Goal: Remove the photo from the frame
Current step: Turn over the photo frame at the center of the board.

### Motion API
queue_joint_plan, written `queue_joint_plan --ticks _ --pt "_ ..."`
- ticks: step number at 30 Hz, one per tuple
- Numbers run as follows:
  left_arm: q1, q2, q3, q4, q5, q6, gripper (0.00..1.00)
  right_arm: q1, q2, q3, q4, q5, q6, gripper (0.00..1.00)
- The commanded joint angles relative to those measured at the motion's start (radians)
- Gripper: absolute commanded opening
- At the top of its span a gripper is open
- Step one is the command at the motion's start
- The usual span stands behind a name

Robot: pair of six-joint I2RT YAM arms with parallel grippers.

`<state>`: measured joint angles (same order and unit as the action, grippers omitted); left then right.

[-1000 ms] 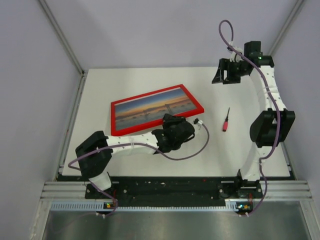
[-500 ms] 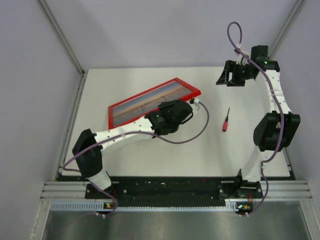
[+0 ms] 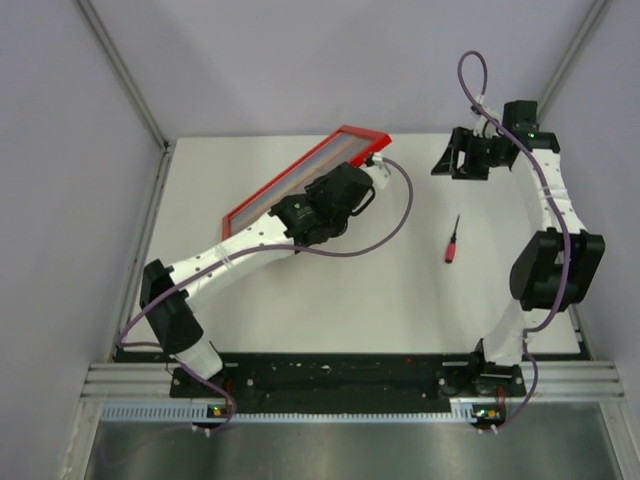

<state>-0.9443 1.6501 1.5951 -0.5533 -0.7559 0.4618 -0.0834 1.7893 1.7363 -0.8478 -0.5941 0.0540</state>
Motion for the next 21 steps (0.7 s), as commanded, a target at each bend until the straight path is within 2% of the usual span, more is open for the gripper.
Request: queue_joint_plan --ticks 1,8,21 --pt "0.013 -0.095 0.095 0.131 -0.016 -0.098 0.0 -0.01 -0.071 -0.027 0.065 -0.036 0.015 0.7" --pt "0.024 -0.111 0.164 0.184 -0.062 -0.051 0.0 -0.01 -0.065 -0.058 0.087 -0.076 0.036 0.7" --pt "0.064 -0.159 0.124 0.21 -0.114 -0.061 0.0 -0.009 -0.008 -0.095 0.11 -0.269 0.058 0.71"
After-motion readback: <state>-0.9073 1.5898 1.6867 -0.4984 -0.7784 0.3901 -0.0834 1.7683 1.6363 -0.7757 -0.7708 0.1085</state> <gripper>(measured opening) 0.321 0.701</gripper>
